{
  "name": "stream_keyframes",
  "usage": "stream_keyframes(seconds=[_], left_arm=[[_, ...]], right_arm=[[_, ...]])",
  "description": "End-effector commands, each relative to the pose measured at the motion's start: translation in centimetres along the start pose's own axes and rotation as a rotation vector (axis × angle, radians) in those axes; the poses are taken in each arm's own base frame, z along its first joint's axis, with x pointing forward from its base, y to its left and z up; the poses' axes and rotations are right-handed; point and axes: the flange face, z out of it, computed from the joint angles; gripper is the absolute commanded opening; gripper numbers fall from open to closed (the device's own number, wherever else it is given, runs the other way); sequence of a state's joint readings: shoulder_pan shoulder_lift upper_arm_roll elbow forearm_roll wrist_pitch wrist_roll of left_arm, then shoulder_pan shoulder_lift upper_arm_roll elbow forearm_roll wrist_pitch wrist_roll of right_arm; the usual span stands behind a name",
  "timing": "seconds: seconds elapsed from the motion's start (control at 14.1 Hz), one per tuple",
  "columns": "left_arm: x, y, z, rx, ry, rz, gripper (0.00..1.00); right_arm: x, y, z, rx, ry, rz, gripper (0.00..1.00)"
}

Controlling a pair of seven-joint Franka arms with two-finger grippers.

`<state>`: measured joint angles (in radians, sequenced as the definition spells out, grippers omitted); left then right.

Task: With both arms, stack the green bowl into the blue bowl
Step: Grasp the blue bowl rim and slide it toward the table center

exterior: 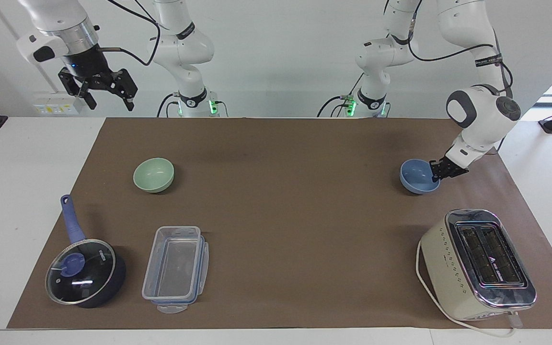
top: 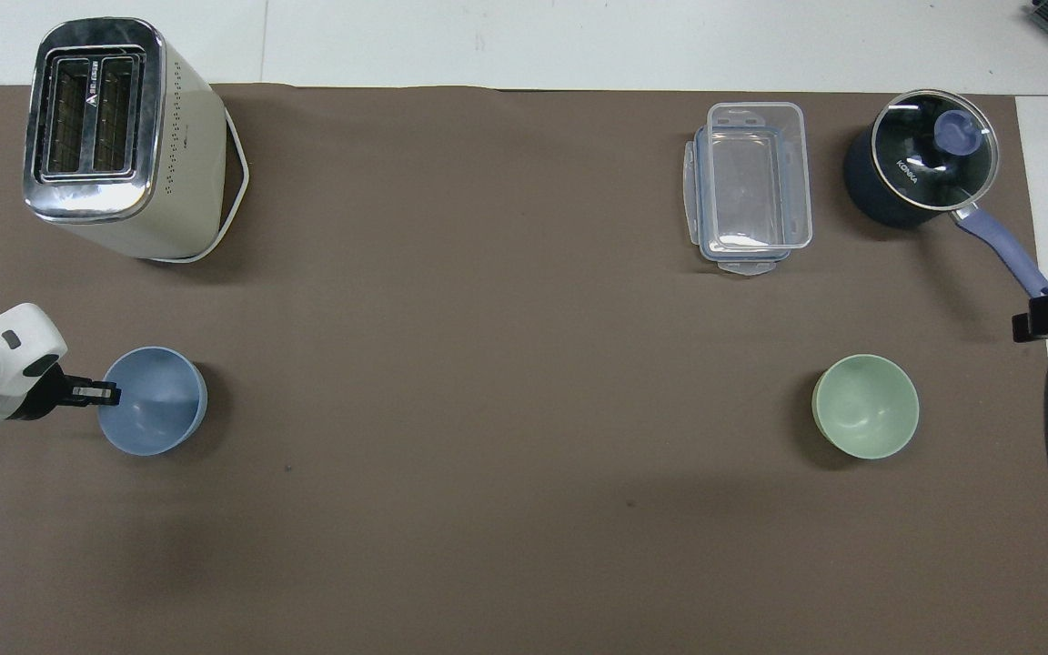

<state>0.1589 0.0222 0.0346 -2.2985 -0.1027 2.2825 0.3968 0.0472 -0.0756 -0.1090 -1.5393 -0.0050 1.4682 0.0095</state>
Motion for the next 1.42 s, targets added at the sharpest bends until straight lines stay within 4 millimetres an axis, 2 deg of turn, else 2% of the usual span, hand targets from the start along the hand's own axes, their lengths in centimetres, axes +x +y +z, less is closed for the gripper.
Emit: stream_keyframes(seconds=[0.0,0.5,0.64,0.78,0.99,1.13,1.35], left_arm=[[-0.2,-0.1,-0.7,-0.007,0.005,0.005,0.00],[1.2,1.7,-4.0,-0.010,0.014,0.011,0.00],[1.6,3.8,-4.8,-0.015,0.000,0.009,0.00],[2.1,6.8,-5.0,-0.015,-0.004,-0.005,0.00],[2.6,9.9,-4.7,-0.014,-0.010,-0.016,0.00],[3.2,14.2,-4.4,-0.008,-0.011,-0.041,0.00],[4.1,22.1,-4.9,-0.003,0.000,-0.109,0.00]], right_arm=[[0.0,-0.2,-0.3,0.003,0.000,0.007,1.00],[0.0,-0.2,-0.3,0.003,0.000,0.007,1.00],[0.0,-0.2,-0.4,0.003,0.002,0.007,1.00],[0.0,-0.2,-0.3,0.003,0.000,0.008,1.00],[0.0,-0.2,-0.3,0.003,0.000,0.007,1.00],[0.0,-0.2,-0.3,0.003,0.000,0.008,1.00],[0.0,-0.2,-0.3,0.003,0.000,0.007,1.00]])
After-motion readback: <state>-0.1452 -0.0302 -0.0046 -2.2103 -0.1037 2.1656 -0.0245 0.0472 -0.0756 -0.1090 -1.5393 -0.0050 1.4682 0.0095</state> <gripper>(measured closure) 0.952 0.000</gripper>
